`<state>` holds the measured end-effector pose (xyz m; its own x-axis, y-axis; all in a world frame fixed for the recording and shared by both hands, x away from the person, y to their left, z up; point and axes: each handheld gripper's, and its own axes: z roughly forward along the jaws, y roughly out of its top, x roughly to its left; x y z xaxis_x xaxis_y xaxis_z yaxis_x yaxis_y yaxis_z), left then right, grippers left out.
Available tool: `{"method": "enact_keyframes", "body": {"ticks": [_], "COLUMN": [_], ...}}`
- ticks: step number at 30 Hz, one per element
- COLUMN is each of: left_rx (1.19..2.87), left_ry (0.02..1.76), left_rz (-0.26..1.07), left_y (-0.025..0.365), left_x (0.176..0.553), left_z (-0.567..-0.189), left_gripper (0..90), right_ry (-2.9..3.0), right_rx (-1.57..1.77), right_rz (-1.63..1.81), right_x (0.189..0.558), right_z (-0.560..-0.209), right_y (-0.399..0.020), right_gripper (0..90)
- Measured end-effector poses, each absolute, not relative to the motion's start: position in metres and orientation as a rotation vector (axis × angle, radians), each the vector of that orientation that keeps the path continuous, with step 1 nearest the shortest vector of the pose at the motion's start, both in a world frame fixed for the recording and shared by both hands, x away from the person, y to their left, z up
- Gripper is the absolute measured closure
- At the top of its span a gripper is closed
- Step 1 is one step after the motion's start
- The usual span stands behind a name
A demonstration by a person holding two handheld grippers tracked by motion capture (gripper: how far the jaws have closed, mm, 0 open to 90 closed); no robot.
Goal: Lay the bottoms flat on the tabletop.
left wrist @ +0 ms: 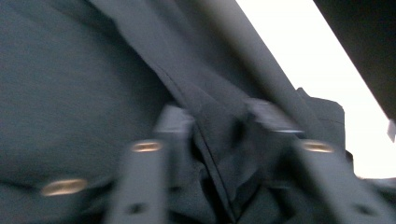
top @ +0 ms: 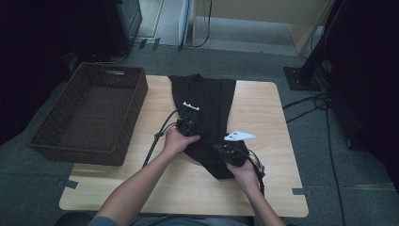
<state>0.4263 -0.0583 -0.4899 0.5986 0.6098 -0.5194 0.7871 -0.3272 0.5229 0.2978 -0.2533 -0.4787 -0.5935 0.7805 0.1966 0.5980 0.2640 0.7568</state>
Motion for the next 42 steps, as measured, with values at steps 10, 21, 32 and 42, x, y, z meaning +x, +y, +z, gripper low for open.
{"method": "enact_keyframes", "body": {"ticks": [10,21,32,42], "left_rx": [2.044,2.078,2.121,2.112], "left_ry": [1.078,1.19,1.21,1.232], "left_rz": [-0.151,-0.002,-0.048,-0.048], "left_y": [0.009,0.076,0.066,0.064], "left_x": [0.405,0.392,0.393,0.401], "left_z": [-0.463,-0.46,-0.486,-0.502], "left_gripper": [90.0,90.0,88.4,89.4], "right_ry": [2.171,1.951,1.986,2.205], "right_rx": [1.424,1.659,1.454,1.449], "right_rz": [1.225,1.112,1.216,1.02], "right_x": [0.301,0.319,0.329,0.351], "right_z": [-0.467,-0.464,-0.448,-0.512], "right_y": [-0.306,-0.384,-0.33,-0.282], "right_gripper": [89.0,85.7,67.8,73.1]}}
